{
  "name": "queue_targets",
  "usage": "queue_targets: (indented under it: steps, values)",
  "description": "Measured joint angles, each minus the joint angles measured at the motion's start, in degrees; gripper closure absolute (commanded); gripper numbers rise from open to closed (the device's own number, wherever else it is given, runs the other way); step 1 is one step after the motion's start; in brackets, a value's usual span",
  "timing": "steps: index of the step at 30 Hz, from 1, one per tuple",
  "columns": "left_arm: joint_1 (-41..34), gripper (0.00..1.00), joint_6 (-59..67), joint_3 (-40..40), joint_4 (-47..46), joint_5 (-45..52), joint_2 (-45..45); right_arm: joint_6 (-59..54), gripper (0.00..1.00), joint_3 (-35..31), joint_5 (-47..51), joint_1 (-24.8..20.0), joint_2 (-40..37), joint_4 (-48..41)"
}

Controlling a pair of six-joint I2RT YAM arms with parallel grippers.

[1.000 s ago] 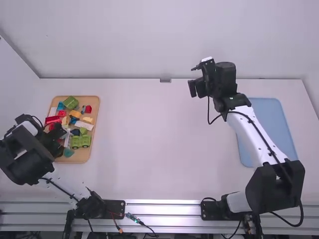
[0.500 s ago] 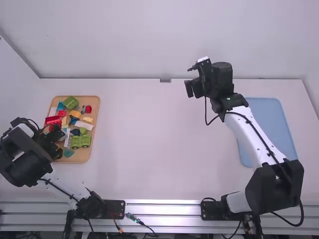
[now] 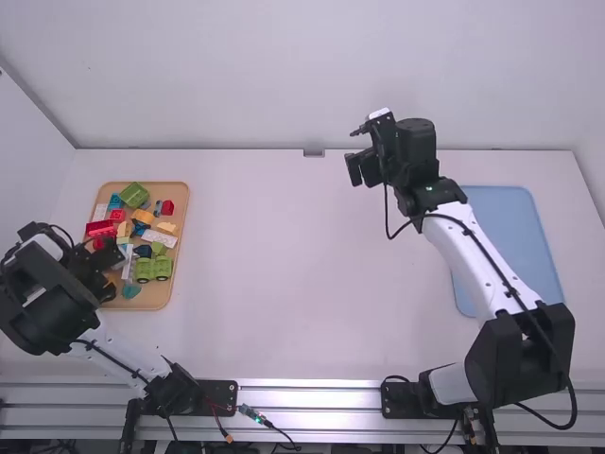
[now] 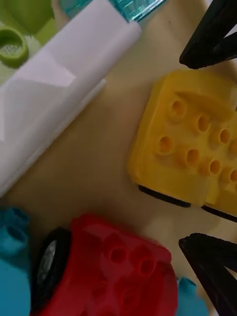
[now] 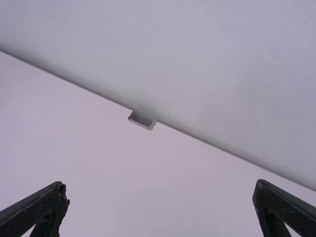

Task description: Assemble lego blocks to make yellow taxi

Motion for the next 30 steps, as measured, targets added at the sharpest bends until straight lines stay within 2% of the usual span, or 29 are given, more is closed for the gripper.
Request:
queue_targets:
  steps: [9,16,18,21,24,26,30]
  values:
    - [0.6,0.16,1.4,0.0,-0.9,0.5,0.0,0.0,0.01,0.0,0.0,0.1,0.0,0.6]
    - [0.6,0.35,1.9,0.0,-1.1,1.5,0.0,0.2,0.01,0.0,0.0,0.0,0.0,1.3]
    - [0.6,0.37,2.1,0.0,0.2,1.5,0.0,0.2,0.01,0.0,0.0,0.0,0.0,1.4]
    - [0.6,0.37,2.0,-0.5,2.1,1.2,0.0,0.0,0.01,0.0,0.0,0.0,0.0,1.6]
    - [0.6,0.30,2.0,-0.8,3.2,1.0,0.0,0.1,0.02,0.0,0.0,0.0,0.0,1.7]
    - [0.6,0.20,0.5,-1.7,4.8,0.8,0.0,0.1,0.01,0.0,0.0,0.0,0.0,1.7]
    - [0.6,0.17,-3.1,-2.3,6.3,1.1,0.0,0.2,0.01,0.0,0.0,0.0,0.0,1.6]
